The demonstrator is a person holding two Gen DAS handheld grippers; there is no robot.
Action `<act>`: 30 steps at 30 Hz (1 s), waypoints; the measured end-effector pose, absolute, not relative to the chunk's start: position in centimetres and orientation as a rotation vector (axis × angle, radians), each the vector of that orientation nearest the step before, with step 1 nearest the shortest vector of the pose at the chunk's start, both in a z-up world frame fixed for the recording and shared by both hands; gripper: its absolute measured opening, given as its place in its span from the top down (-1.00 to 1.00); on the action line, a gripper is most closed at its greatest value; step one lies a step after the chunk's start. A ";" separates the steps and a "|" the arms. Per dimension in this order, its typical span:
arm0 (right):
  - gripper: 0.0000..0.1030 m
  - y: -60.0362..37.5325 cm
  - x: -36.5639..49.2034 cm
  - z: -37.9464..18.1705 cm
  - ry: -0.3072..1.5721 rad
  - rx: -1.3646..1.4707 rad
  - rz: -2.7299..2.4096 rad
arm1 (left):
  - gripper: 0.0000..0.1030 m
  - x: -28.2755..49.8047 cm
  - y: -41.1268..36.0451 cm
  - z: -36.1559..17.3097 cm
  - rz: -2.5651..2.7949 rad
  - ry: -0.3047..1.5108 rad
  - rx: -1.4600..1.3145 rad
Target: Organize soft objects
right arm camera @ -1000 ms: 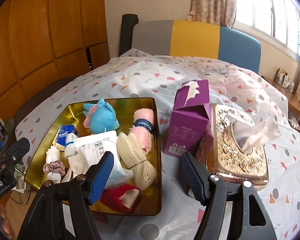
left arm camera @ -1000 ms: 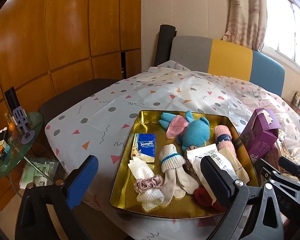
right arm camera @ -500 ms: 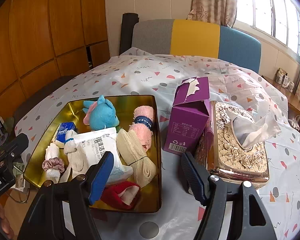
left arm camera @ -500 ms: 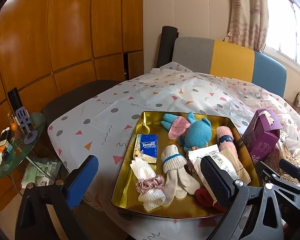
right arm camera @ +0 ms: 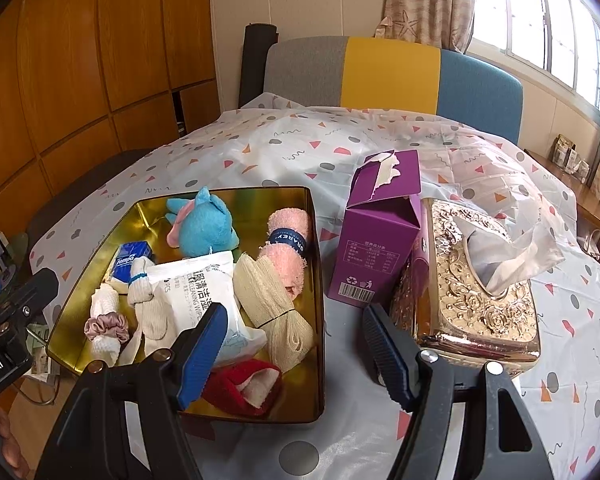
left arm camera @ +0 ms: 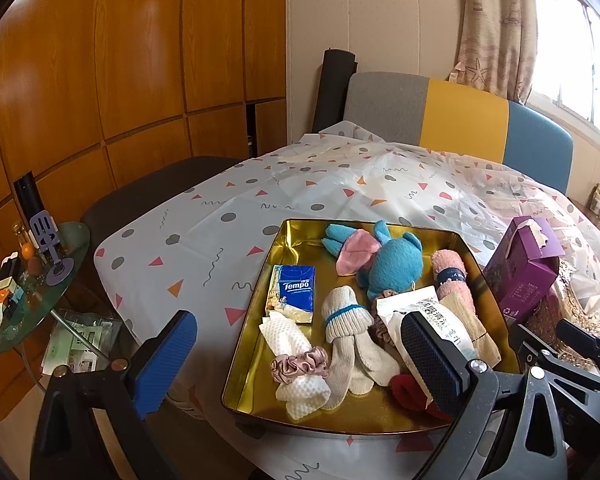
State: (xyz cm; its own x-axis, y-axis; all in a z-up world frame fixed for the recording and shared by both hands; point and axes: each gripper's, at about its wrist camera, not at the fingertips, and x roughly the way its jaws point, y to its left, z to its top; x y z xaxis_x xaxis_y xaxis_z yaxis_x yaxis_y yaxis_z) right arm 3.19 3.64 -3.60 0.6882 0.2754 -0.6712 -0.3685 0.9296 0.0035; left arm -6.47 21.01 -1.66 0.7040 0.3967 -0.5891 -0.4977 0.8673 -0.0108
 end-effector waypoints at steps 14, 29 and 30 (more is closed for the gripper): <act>-0.38 3.8 3.2 -3.8 0.733 -0.137 0.364 | -0.99 -6.4 21.0 -1.7 0.498 0.617 -0.178; -0.38 3.9 3.2 -3.9 0.739 -0.139 0.367 | -0.99 -6.4 21.0 -1.9 0.494 0.621 -0.175; -0.38 3.9 3.2 -3.9 0.740 -0.139 0.368 | -0.99 -6.4 20.9 -1.9 0.494 0.621 -0.175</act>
